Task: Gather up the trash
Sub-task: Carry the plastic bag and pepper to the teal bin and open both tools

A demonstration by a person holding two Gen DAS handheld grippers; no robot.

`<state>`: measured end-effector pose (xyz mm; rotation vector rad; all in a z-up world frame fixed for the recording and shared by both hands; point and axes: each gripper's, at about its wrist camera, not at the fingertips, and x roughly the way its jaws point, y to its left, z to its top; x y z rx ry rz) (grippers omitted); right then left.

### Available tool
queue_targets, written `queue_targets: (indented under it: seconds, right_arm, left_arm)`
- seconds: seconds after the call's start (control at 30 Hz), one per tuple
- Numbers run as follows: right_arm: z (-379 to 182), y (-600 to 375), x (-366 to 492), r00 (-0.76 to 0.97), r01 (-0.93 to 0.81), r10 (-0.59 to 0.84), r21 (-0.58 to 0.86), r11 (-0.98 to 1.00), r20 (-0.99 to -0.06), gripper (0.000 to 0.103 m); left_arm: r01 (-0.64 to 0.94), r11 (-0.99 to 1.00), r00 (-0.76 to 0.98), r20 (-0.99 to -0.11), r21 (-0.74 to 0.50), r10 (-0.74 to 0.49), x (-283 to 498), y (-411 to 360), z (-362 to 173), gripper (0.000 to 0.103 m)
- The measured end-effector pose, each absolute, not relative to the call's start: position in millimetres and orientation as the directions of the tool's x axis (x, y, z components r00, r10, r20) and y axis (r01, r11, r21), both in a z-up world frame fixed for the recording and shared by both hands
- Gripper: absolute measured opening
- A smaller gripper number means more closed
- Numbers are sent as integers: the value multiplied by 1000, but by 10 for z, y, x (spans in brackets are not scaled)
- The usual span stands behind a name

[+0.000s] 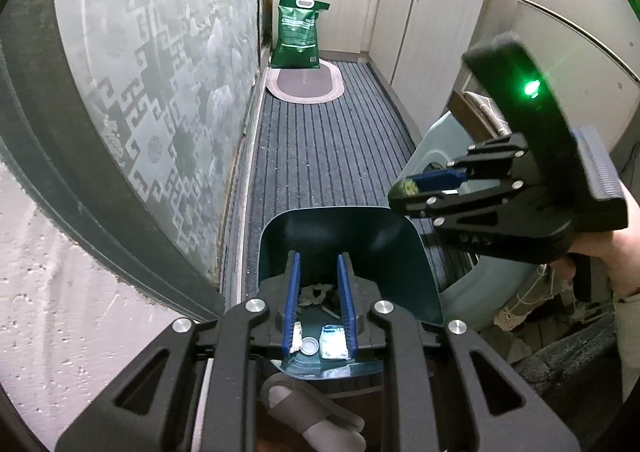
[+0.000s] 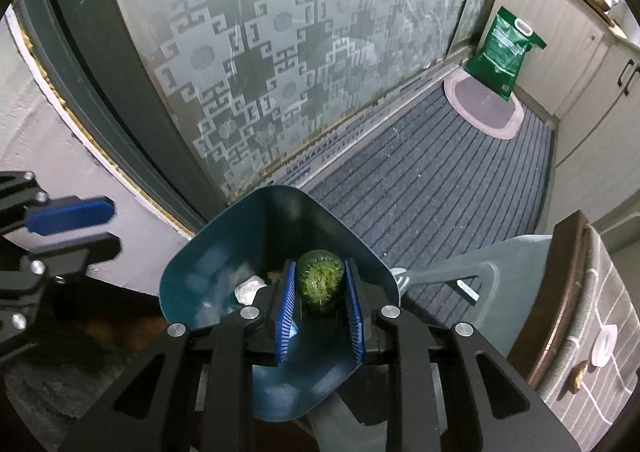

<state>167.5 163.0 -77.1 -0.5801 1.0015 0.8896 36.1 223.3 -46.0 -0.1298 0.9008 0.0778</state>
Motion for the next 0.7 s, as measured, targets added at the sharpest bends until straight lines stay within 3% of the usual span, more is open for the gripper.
queue_targets:
  seconds: [0.27, 0.37, 0.7]
  right_arm:
    - [-897, 1695, 1712, 250, -836, 321, -37, 547, -914, 24]
    - [-925, 1696, 1709, 249, -834, 312, -39, 551, -917, 36]
    - [-891, 1700, 1675, 241, -842, 324, -31, 538, -915, 36]
  left_arm:
    - [-113, 990, 634, -774, -87, 4, 282, 2228, -410, 23]
    - [-117, 989, 638, -770, -89, 6, 258, 2242, -395, 23]
    - [-118, 989, 657, -754, -92, 9, 218, 2220, -303, 27]
